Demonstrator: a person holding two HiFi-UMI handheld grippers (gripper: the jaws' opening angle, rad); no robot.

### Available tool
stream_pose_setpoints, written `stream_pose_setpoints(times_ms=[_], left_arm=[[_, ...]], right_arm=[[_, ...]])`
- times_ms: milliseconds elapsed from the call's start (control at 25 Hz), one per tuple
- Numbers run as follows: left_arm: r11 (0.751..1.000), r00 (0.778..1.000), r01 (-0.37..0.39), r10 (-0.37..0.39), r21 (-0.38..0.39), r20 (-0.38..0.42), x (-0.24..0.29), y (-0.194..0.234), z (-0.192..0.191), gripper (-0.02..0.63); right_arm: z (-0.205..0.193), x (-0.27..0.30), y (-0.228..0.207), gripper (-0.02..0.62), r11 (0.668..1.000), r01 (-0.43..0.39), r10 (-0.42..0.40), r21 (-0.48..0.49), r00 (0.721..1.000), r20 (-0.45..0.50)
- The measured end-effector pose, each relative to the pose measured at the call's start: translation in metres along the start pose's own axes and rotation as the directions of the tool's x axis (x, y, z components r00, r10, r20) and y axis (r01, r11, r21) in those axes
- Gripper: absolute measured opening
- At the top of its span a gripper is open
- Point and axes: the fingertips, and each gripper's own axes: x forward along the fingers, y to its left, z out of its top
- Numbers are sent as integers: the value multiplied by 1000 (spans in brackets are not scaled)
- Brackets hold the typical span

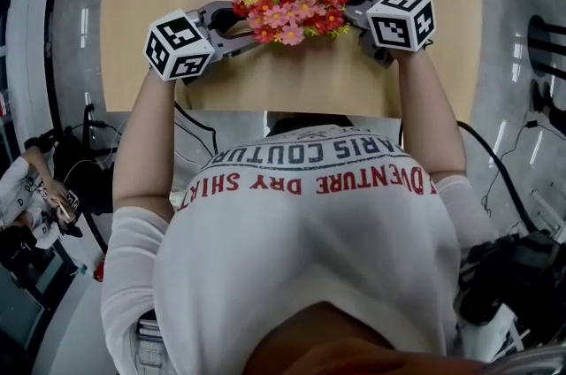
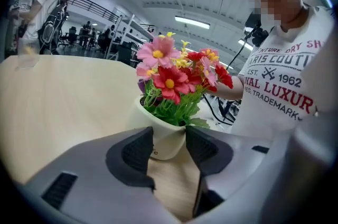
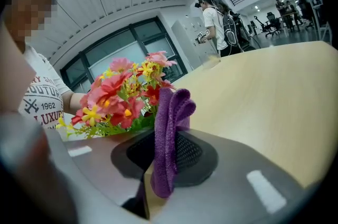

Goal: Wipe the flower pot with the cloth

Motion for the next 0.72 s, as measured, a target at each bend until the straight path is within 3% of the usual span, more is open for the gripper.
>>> stream_pose_setpoints(times_ms=[400, 560, 720], left_arm=[[981, 977, 176, -165, 78, -132, 13, -6, 2, 195], [986, 982, 155, -147, 63, -120, 13, -5, 5, 195], [997, 996, 53, -49, 49, -70, 7, -2, 5, 195]], right_arm=[[-22, -23, 9, 63, 999, 33, -33, 21, 999, 0], [-21, -29, 2, 64, 998, 53, -53, 31, 999, 10], [-14, -31, -4, 64, 998, 58, -58, 20, 998, 11]])
